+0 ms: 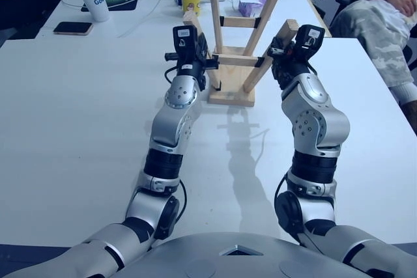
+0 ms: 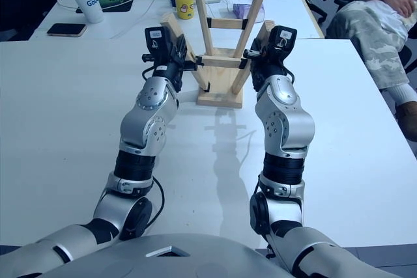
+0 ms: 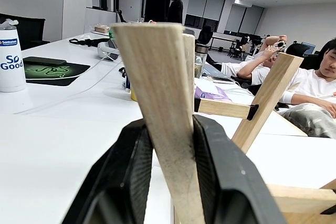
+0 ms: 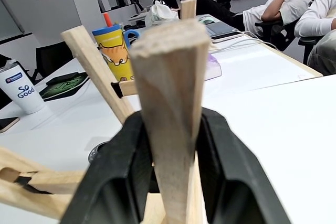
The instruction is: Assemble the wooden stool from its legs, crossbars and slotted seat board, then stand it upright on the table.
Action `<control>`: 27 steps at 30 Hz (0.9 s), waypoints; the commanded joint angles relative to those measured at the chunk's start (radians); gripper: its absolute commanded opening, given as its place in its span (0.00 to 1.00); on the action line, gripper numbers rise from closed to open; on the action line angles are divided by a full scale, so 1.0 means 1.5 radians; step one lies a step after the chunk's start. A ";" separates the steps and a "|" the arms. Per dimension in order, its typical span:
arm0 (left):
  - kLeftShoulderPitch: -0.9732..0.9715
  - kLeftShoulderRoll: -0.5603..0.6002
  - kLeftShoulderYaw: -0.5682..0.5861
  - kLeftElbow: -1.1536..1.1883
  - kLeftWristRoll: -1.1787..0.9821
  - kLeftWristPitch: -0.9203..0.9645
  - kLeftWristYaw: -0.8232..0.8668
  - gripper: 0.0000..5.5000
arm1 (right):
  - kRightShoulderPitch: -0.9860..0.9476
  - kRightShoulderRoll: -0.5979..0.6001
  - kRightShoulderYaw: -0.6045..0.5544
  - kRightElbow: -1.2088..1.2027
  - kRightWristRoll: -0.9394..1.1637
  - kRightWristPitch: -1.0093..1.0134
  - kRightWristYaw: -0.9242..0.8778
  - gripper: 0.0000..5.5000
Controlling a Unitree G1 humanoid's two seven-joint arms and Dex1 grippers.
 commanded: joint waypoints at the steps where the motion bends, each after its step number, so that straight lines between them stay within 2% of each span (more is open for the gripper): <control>1: 0.012 -0.005 -0.040 0.076 0.019 0.070 -0.041 0.19 | 0.019 0.011 0.000 0.018 0.004 0.016 0.001 0.19; 6: 0.018 -0.001 -0.050 0.106 0.025 0.064 -0.060 0.19 | 0.026 0.019 -0.027 0.050 0.027 0.003 0.014 0.19; 13: 0.009 0.011 -0.054 0.118 0.033 0.067 -0.083 0.19 | 0.041 -0.008 -0.001 0.072 0.006 -0.058 0.055 0.19; 27: -0.021 0.103 -0.137 0.082 0.047 0.108 -0.227 0.21 | 0.019 -0.014 0.022 0.069 0.047 -0.096 0.108 0.19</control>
